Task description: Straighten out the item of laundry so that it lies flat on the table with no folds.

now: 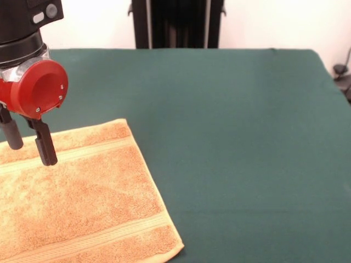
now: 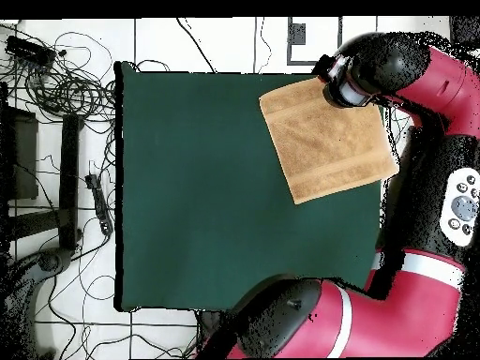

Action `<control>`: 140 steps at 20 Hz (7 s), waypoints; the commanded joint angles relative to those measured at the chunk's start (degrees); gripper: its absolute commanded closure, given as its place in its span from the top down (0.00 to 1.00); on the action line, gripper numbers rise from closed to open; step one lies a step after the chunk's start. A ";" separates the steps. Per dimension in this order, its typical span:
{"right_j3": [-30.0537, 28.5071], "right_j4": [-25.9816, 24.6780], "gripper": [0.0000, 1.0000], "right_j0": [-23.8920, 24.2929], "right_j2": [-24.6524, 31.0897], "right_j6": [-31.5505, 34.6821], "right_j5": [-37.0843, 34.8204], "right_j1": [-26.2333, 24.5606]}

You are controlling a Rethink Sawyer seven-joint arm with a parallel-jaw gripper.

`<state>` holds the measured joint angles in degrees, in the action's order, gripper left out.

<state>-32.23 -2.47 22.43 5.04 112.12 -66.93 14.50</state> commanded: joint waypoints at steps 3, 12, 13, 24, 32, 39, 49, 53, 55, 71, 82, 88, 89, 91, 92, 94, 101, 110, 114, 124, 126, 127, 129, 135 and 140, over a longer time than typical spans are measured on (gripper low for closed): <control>-7.69 -0.85 1.00 -1.03 7.05 -14.74 -1.07 -3.93; 4.26 -3.08 1.00 -1.32 8.65 -16.96 -1.16 -12.22; 5.85 -3.10 1.00 -1.26 9.12 -17.36 -1.46 -13.30; 12.89 -3.68 1.00 -1.44 10.35 -20.09 -4.08 -17.59; 13.14 -2.59 1.00 -1.68 9.67 -19.33 -5.06 -17.26; 9.17 -1.01 1.00 -1.72 8.35 -18.01 -5.92 -13.33; -6.78 1.26 1.00 -2.05 4.73 -12.64 -7.23 2.46; -10.67 0.11 1.00 -1.59 5.43 -12.24 -3.97 3.99; -10.76 -0.43 1.00 -1.39 5.98 -12.21 -3.21 3.63; -12.46 -2.22 1.00 -0.13 7.46 -14.10 -0.37 2.97; -21.58 -4.94 1.00 1.63 7.48 -13.66 10.57 2.27; -26.23 -6.31 1.00 2.56 8.25 -13.34 15.50 3.35; -26.73 -6.52 1.00 2.68 8.39 -13.28 16.10 3.40; -27.62 -7.05 1.00 2.67 8.41 -12.79 16.88 3.63; -27.58 -7.35 1.00 2.50 8.29 -12.43 16.57 3.73; -28.15 -7.91 1.00 2.25 8.18 -11.69 16.68 4.16; -32.75 -9.56 1.00 2.02 8.56 -8.46 20.92 5.42; -38.54 -11.61 1.00 1.07 8.42 -3.98 27.78 6.22; -39.11 -12.27 1.00 0.69 8.35 -2.99 29.13 5.71; -41.62 -12.86 1.00 1.96 9.46 -3.23 31.82 5.52; -42.77 -13.15 1.00 2.12 9.40 -2.82 32.98 5.68; -43.56 -13.17 1.00 2.35 9.46 -2.73 33.48 5.85; -44.99 -13.36 1.00 2.67 9.25 -2.55 34.24 6.23; -48.07 -14.88 1.00 3.11 8.49 -1.50 38.19 6.08; -49.12 -15.54 1.00 3.13 8.37 -0.81 40.04 5.44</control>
<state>-71.42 -15.80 26.29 8.47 112.10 -31.01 20.64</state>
